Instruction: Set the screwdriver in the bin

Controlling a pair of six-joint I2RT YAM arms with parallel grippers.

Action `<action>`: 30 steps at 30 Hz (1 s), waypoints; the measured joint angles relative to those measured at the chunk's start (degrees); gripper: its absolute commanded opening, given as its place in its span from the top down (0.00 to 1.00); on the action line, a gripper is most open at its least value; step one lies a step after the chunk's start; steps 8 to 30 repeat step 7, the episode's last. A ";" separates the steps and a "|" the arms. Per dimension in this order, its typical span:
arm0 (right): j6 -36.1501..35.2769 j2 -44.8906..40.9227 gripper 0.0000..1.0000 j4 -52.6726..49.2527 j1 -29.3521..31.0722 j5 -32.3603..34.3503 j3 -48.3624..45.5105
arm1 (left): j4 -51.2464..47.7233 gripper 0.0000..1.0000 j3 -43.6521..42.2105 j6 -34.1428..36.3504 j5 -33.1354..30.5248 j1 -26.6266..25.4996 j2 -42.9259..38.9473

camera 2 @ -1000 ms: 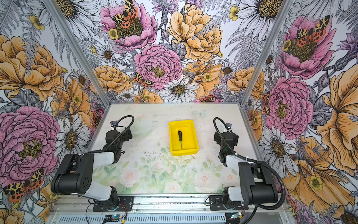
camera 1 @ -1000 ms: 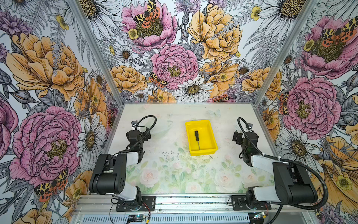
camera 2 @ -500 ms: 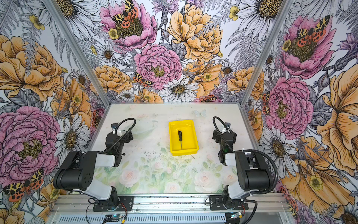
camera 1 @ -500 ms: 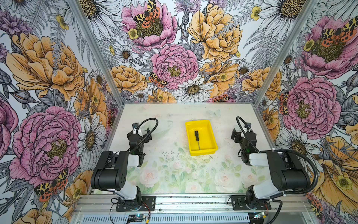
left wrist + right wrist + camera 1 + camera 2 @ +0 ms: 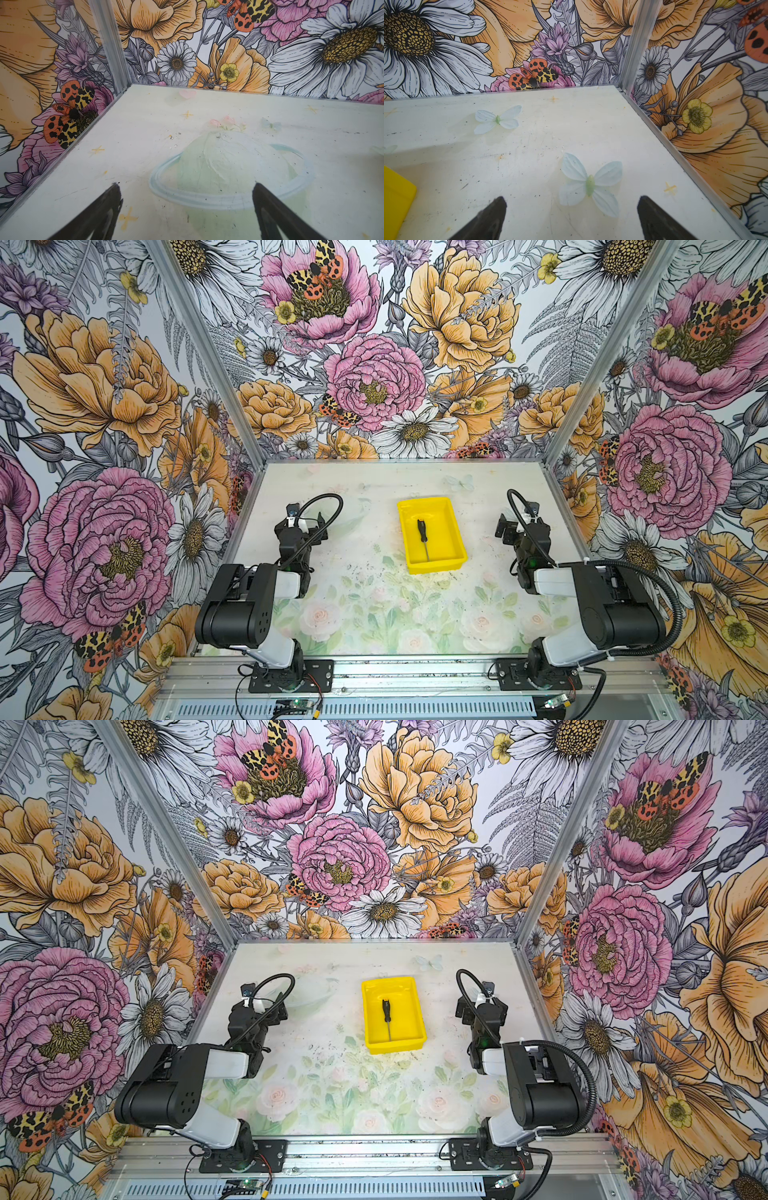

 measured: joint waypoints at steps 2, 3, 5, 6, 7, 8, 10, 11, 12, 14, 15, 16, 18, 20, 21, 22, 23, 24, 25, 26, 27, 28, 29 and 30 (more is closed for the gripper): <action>0.00 0.00 0.00 0.02 0.02 -0.02 0.00 | 0.00 0.01 0.00 0.00 0.09 0.33 -0.02; 0.00 0.00 0.01 0.02 0.00 0.00 0.00 | 0.00 0.01 0.00 0.00 0.17 0.39 0.00; 0.00 0.00 0.01 0.04 0.00 -0.02 0.00 | 0.00 0.01 0.00 0.00 0.26 0.39 -0.02; 0.00 -0.02 0.00 0.11 0.00 -0.02 0.00 | 0.00 0.01 0.00 0.00 0.28 0.39 0.00; 0.00 -0.02 0.00 0.20 0.02 -0.02 0.00 | 0.00 0.01 0.00 0.00 0.39 0.37 0.00; 0.00 -0.02 0.00 0.20 0.02 -0.02 0.00 | 0.00 0.01 0.00 0.00 0.39 0.37 0.00; 0.00 -0.02 0.00 0.20 0.02 -0.02 0.00 | 0.00 0.01 0.00 0.00 0.39 0.37 0.00; 0.00 -0.02 0.00 0.20 0.02 -0.02 0.00 | 0.00 0.01 0.00 0.00 0.39 0.37 0.00; 0.00 -0.02 0.00 0.20 0.02 -0.02 0.00 | 0.00 0.01 0.00 0.00 0.39 0.37 0.00; 0.00 -0.02 0.00 0.20 0.02 -0.02 0.00 | 0.00 0.01 0.00 0.00 0.39 0.37 0.00; 0.00 -0.02 0.00 0.20 0.02 -0.02 0.00 | 0.00 0.01 0.00 0.00 0.39 0.37 0.00; 0.00 -0.02 0.00 0.20 0.02 -0.02 0.00 | 0.00 0.01 0.00 0.00 0.39 0.37 0.00; 0.00 -0.02 0.00 0.20 0.02 -0.02 0.00 | 0.00 0.01 0.00 0.00 0.39 0.37 0.00; 0.00 -0.02 0.00 0.20 0.02 -0.02 0.00 | 0.00 0.01 0.00 0.00 0.39 0.37 0.00; 0.00 -0.02 0.00 0.20 0.02 -0.02 0.00 | 0.00 0.01 0.00 0.00 0.39 0.37 0.00; 0.00 -0.02 0.00 0.20 0.02 -0.02 0.00 | 0.00 0.01 0.00 0.00 0.39 0.37 0.00; 0.00 -0.02 0.00 0.20 0.02 -0.02 0.00 | 0.00 0.01 0.00 0.00 0.39 0.37 0.00; 0.00 -0.02 0.00 0.20 0.02 -0.02 0.00 | 0.00 0.01 0.00 0.00 0.39 0.37 0.00; 0.00 -0.02 0.00 0.20 0.02 -0.02 0.00 | 0.00 0.01 0.00 0.00 0.39 0.37 0.00; 0.00 -0.02 0.00 0.20 0.02 -0.02 0.00 | 0.00 0.01 0.00 0.00 0.39 0.37 0.00; 0.00 -0.02 0.00 0.20 0.02 -0.02 0.00 | 0.00 0.01 0.00 0.00 0.39 0.37 0.00; 0.00 -0.02 0.00 0.20 0.02 -0.02 0.00 | 0.00 0.01 0.00 0.00 0.39 0.37 0.00; 0.00 -0.02 0.00 0.20 0.02 -0.02 0.00 | 0.00 0.01 0.00 0.00 0.39 0.37 0.00; 0.00 -0.02 0.00 0.20 0.02 -0.02 0.00 | 0.00 0.01 0.00 0.00 0.39 0.37 0.00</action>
